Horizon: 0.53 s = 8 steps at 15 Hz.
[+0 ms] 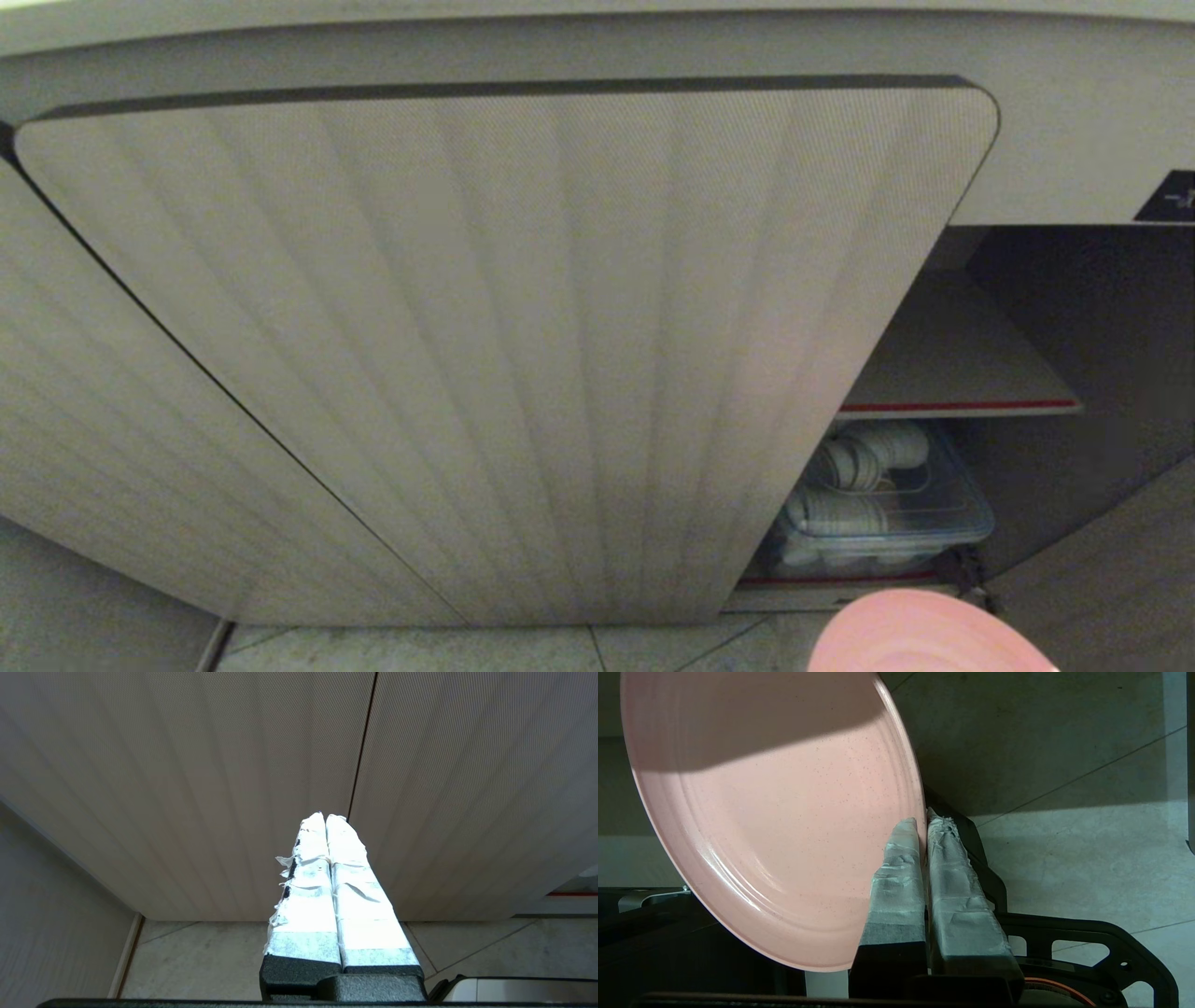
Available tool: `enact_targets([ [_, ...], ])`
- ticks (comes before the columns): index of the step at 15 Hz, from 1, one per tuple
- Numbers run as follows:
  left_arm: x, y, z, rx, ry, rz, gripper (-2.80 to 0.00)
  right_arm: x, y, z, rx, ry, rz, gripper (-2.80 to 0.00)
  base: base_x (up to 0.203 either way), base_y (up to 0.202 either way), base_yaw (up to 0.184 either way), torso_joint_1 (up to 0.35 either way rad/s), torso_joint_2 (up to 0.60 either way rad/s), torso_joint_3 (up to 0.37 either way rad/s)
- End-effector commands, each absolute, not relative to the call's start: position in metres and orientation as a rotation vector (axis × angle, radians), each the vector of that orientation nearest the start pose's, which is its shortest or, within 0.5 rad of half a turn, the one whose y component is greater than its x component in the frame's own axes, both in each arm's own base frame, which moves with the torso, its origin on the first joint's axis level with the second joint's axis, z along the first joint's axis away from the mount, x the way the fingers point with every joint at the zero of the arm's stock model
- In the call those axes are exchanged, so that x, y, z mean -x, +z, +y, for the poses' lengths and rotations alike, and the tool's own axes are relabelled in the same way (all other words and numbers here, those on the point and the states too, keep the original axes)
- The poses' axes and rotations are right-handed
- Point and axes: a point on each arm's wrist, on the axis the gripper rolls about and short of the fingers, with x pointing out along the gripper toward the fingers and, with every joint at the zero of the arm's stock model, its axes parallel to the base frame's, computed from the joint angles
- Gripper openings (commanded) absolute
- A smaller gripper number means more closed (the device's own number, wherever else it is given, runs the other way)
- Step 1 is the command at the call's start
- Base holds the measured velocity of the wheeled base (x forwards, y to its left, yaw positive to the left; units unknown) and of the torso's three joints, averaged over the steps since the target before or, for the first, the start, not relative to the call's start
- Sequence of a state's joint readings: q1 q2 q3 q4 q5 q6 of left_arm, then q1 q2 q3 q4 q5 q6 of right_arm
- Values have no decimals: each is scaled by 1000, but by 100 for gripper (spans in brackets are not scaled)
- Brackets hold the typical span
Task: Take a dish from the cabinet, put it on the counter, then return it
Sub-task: Place it on the table
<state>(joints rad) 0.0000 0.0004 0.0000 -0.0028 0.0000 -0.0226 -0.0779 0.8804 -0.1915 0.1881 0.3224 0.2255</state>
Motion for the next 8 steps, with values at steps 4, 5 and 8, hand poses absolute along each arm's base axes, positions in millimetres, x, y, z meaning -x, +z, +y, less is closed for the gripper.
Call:
enact_targets([
  [4,23,76,0,23,0,-3,-280,-55,100,3,-384,134,883,-280,0,0,0,0,0,0],
  [5,23,76,0,23,0,-3,-280,-54,100,3,-388,133,882,-280,0,0,0,0,0,0],
  [8,23,76,0,23,0,-3,-280,-53,99,3,-390,131,892,-280,0,0,0,0,0,0],
])
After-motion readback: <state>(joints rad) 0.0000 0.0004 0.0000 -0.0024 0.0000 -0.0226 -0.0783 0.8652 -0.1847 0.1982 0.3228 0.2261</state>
